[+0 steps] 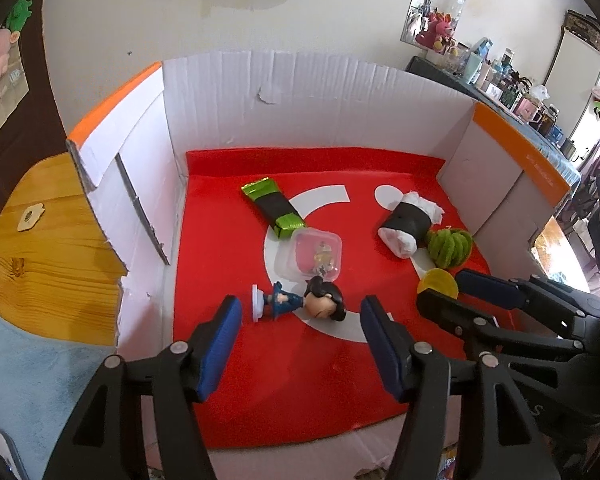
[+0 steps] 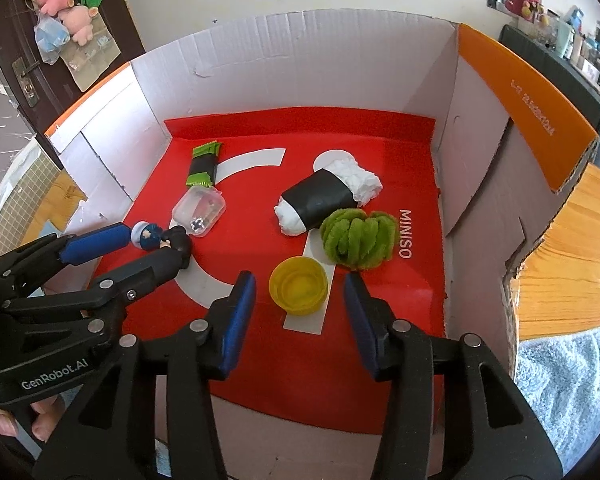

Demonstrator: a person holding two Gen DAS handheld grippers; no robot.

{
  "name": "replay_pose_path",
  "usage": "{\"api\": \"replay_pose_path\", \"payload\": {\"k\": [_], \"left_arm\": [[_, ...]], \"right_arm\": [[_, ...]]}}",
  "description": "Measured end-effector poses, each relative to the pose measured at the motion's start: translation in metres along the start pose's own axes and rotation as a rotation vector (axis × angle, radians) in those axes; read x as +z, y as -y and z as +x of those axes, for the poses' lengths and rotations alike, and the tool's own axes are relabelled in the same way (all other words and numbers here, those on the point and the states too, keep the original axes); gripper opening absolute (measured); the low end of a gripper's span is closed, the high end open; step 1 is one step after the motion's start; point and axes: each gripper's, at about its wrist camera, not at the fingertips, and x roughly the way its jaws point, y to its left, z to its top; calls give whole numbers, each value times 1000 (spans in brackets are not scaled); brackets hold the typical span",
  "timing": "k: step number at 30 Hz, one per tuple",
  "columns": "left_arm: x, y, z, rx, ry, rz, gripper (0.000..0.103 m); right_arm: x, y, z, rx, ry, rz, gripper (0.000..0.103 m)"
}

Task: Organize objects
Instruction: 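Lower the yellow lid and figurine onto the red floor and open both grippers, then withdraw both grippers from the box back toward the remaining toys on the towel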

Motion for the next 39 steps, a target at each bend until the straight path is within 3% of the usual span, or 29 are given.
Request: {"api": "replay_pose_path", "payload": {"k": [15, 17, 19, 26, 30, 36, 39], "left_arm": [[-4, -2, -11, 8, 14, -3, 64], [-5, -4, -13, 8, 15, -8, 68], [-7, -5, -17, 9, 21, -12, 71], [-11, -6, -28, 5, 35, -13, 72], [-14, -5, -35, 2, 45, -13, 79], [-18, -7, -43, 3, 53, -14, 83], [-21, -7, -45, 0, 55, -16, 85]], "right_arm": [[-2, -4, -8, 6, 22, -8, 45], [-3, -6, -11, 8, 27, -9, 45], [-4, -7, -13, 8, 31, -12, 51], [-8, -11, -21, 7, 45, -15, 52], [-11, -14, -27, 6, 54, -18, 61], [-15, -16, -34, 9, 65, -18, 62], [-17, -18, -36, 10, 69, -19, 68]]}}
